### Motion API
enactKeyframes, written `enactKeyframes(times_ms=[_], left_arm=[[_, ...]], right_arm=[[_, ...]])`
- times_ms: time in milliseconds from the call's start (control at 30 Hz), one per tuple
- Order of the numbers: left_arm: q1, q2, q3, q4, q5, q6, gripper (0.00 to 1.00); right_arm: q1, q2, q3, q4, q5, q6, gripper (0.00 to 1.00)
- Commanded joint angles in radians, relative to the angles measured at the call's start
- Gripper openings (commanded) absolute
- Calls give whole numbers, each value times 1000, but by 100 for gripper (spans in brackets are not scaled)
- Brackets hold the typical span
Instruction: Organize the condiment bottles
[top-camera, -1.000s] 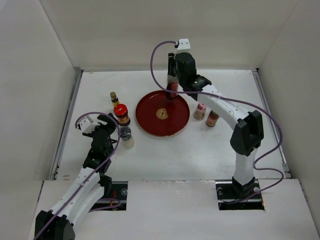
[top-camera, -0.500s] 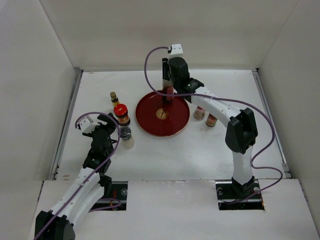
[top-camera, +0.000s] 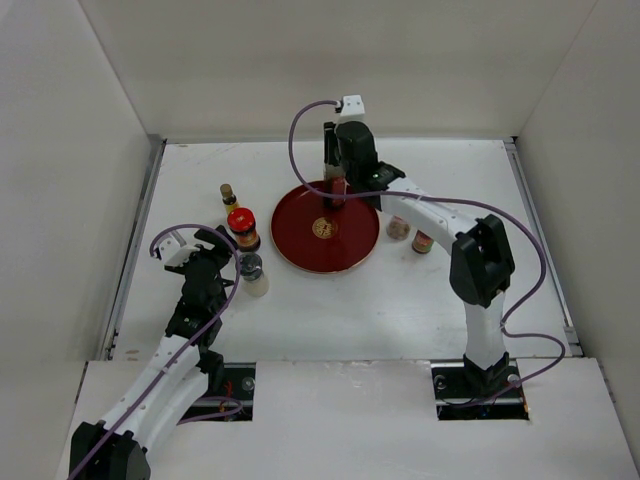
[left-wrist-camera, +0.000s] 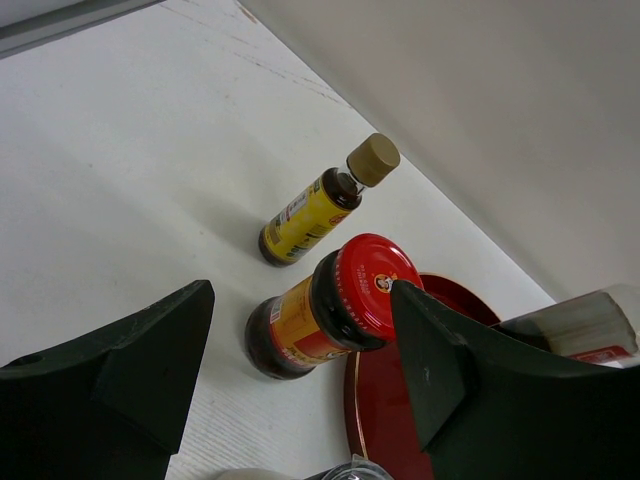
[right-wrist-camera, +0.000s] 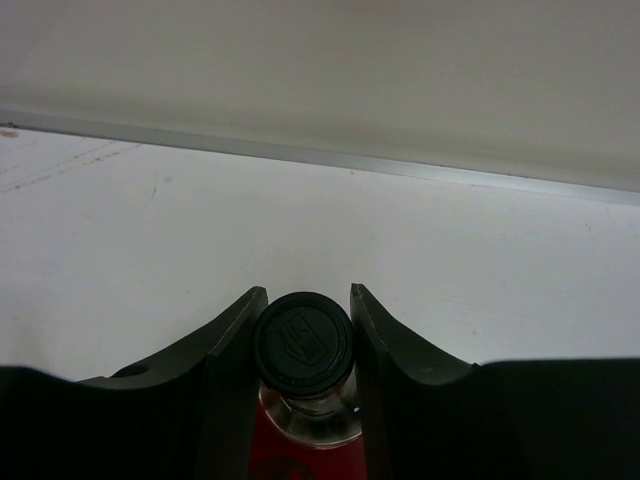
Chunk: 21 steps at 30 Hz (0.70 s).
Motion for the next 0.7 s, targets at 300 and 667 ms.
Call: enactKeyframes(times_ms=[300, 667], left_arm=[[8, -22, -12, 44, 10, 3, 70], [8, -30, -12, 44, 30, 5, 70]], right_arm=[[12, -97, -23, 184, -11, 24, 76], [9, -609, -428, 166, 148, 16, 88]])
